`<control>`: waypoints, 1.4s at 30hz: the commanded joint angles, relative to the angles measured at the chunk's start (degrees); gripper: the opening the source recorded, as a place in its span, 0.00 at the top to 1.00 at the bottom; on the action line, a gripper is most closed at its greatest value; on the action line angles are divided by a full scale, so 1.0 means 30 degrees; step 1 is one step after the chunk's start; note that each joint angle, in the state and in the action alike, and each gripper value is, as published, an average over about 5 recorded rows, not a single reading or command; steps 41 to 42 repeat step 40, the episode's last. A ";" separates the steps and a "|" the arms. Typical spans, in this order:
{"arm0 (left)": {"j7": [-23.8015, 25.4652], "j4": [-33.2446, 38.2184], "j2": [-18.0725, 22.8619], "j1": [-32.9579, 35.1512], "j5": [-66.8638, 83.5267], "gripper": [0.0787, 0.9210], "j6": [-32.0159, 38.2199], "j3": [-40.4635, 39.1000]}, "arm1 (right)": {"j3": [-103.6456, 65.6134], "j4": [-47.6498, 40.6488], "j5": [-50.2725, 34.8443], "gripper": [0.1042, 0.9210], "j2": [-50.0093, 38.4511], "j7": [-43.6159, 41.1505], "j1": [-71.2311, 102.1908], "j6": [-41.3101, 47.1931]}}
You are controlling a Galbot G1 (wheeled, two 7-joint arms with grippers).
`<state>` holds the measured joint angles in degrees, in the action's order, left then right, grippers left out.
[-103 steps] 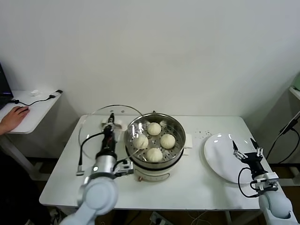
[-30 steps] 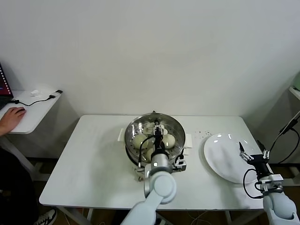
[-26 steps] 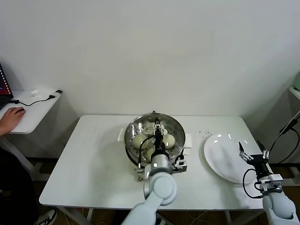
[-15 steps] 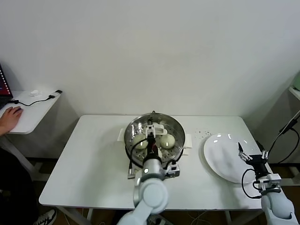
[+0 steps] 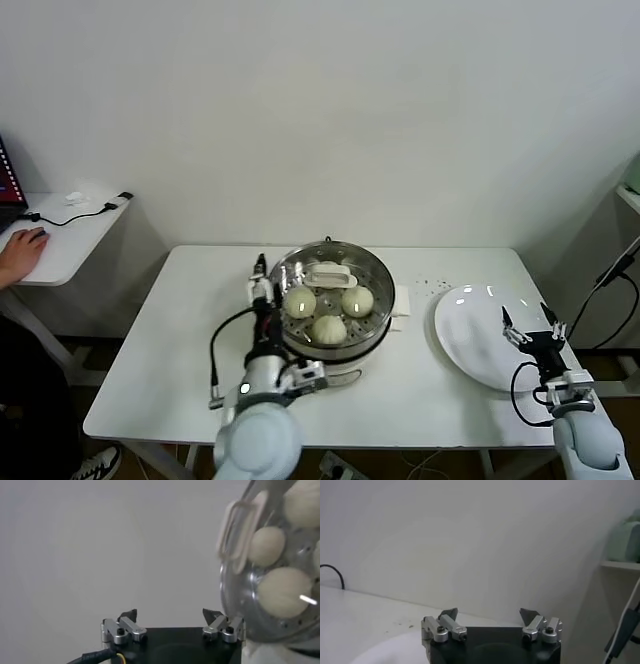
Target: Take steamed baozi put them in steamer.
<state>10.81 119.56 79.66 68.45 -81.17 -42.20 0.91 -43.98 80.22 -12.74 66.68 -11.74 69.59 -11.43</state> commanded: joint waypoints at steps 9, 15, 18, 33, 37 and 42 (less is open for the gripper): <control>-0.3906 0.0996 0.0196 0.5987 2.6715 0.12 1.2882 1.2970 | 0.0730 0.2914 0.0462 0.12 0.0695 0.0135 0.1032 0.0935; -0.2832 0.0030 0.0700 0.7429 2.9486 0.12 1.3983 1.4453 | 0.0963 0.3855 0.0155 0.12 0.0883 -0.0114 0.1648 0.1759; -0.2875 -0.0478 0.0875 0.7865 2.9826 0.12 1.4608 1.4400 | 0.1099 0.4373 -0.0331 0.12 0.0862 -0.0388 0.1948 0.2334; -0.1916 -0.0738 0.0940 0.8372 2.9341 0.12 1.4866 1.4460 | 0.2117 0.5056 -0.1712 0.12 -0.0249 -0.0516 0.2122 0.3096; -0.1833 -0.0333 0.0936 0.8708 2.8904 0.12 1.4838 1.4084 | 0.2134 0.5013 -0.1716 0.12 -0.0067 -0.0346 0.2246 0.2812; -0.1780 -0.0223 0.0890 0.8752 2.8671 0.12 1.4822 1.3925 | 0.2091 0.5035 -0.1716 0.12 -0.0011 -0.0233 0.2316 0.2703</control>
